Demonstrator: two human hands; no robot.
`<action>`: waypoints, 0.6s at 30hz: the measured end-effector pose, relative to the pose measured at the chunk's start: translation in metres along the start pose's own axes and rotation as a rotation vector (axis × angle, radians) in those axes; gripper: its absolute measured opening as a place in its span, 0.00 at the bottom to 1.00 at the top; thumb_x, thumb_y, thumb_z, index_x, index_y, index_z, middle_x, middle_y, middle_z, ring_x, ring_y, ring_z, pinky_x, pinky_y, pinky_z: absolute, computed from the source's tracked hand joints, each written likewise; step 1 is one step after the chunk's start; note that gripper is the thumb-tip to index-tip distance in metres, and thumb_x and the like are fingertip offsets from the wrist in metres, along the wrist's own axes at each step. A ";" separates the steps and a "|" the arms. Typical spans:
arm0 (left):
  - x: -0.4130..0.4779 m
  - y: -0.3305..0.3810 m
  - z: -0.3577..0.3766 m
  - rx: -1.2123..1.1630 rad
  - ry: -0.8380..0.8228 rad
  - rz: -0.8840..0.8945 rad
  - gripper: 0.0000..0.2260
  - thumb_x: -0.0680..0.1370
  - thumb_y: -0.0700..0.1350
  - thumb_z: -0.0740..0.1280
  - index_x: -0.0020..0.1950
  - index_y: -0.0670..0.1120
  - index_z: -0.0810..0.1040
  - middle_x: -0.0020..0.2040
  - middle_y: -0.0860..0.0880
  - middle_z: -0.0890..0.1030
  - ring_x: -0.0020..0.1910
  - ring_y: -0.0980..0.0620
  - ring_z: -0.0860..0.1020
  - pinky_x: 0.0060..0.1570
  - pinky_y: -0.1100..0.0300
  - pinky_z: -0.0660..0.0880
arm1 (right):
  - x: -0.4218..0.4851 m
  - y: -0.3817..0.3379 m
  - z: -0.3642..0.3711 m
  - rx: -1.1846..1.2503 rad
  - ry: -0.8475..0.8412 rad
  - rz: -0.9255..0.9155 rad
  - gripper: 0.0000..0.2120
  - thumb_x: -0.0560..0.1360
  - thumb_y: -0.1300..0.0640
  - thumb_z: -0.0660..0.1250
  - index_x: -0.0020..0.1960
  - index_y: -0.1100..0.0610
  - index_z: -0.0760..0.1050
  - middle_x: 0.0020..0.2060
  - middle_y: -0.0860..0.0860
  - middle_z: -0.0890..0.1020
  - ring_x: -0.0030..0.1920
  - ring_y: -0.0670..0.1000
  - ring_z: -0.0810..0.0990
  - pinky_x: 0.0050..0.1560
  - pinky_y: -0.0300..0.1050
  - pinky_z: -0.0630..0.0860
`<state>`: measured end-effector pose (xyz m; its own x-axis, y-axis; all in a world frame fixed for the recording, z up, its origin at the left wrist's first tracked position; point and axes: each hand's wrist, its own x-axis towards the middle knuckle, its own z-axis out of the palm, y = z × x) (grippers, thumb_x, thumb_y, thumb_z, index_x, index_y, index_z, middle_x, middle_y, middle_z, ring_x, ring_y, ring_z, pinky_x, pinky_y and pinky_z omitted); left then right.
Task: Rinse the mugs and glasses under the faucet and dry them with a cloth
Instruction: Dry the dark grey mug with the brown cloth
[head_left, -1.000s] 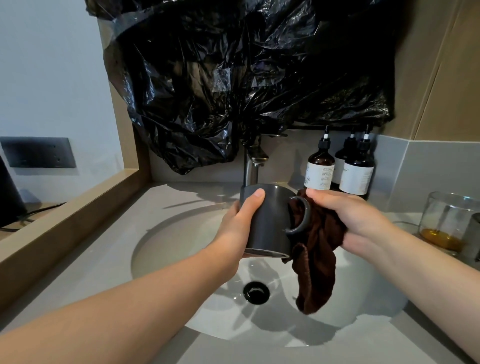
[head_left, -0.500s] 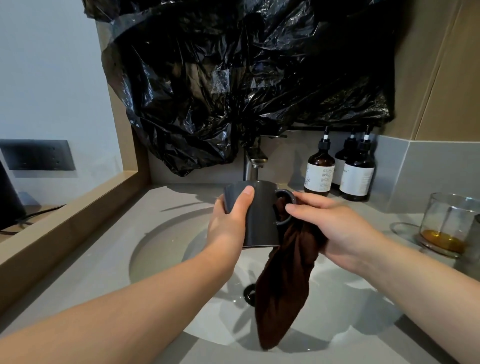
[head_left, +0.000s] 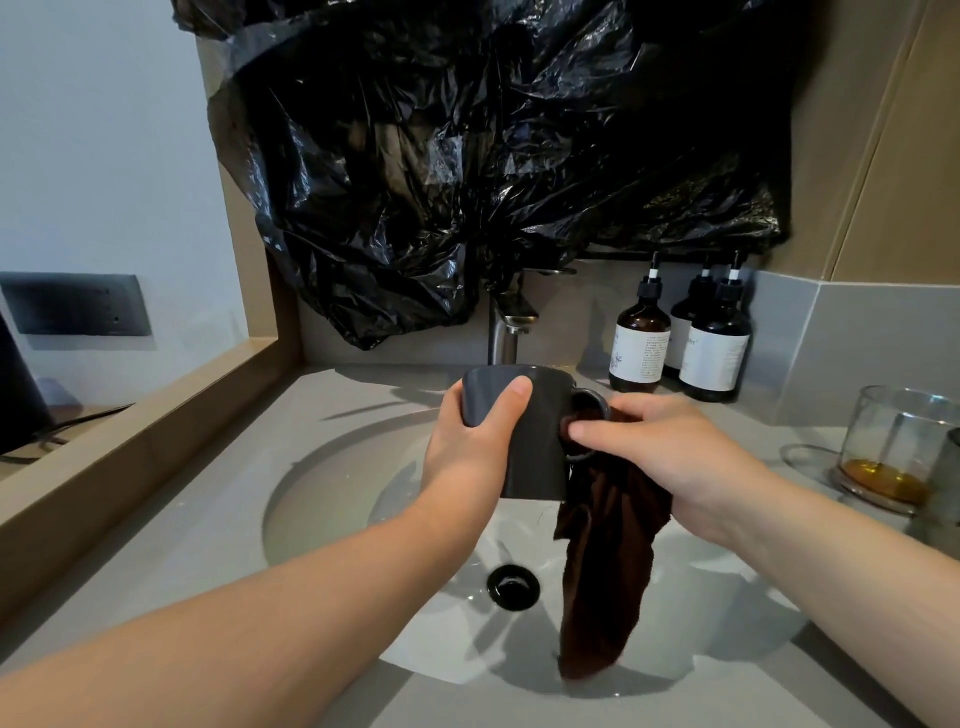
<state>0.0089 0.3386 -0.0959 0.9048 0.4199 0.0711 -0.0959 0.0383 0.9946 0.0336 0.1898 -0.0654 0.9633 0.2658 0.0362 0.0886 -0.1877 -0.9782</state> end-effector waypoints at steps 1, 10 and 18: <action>0.000 0.000 0.000 0.005 0.000 -0.004 0.26 0.71 0.63 0.67 0.66 0.55 0.70 0.55 0.53 0.79 0.54 0.50 0.78 0.59 0.49 0.75 | -0.001 0.000 0.000 -0.024 -0.007 0.017 0.06 0.68 0.60 0.74 0.45 0.57 0.82 0.40 0.55 0.86 0.44 0.55 0.85 0.52 0.52 0.80; -0.001 0.000 0.004 0.008 -0.072 0.008 0.14 0.74 0.61 0.66 0.56 0.59 0.69 0.50 0.55 0.78 0.49 0.55 0.78 0.49 0.56 0.77 | 0.010 0.003 -0.001 0.107 0.183 -0.066 0.05 0.70 0.59 0.73 0.46 0.55 0.82 0.40 0.52 0.86 0.44 0.54 0.85 0.50 0.51 0.80; -0.001 0.001 0.002 -0.123 -0.043 -0.047 0.30 0.60 0.69 0.69 0.58 0.58 0.74 0.53 0.51 0.81 0.52 0.47 0.81 0.55 0.46 0.78 | 0.006 -0.007 -0.011 -0.321 -0.104 -0.009 0.15 0.62 0.47 0.75 0.47 0.50 0.80 0.44 0.54 0.85 0.46 0.55 0.84 0.53 0.57 0.80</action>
<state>0.0086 0.3366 -0.0952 0.9261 0.3761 0.0306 -0.1009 0.1686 0.9805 0.0418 0.1828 -0.0559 0.9325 0.3611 0.0071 0.1880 -0.4685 -0.8632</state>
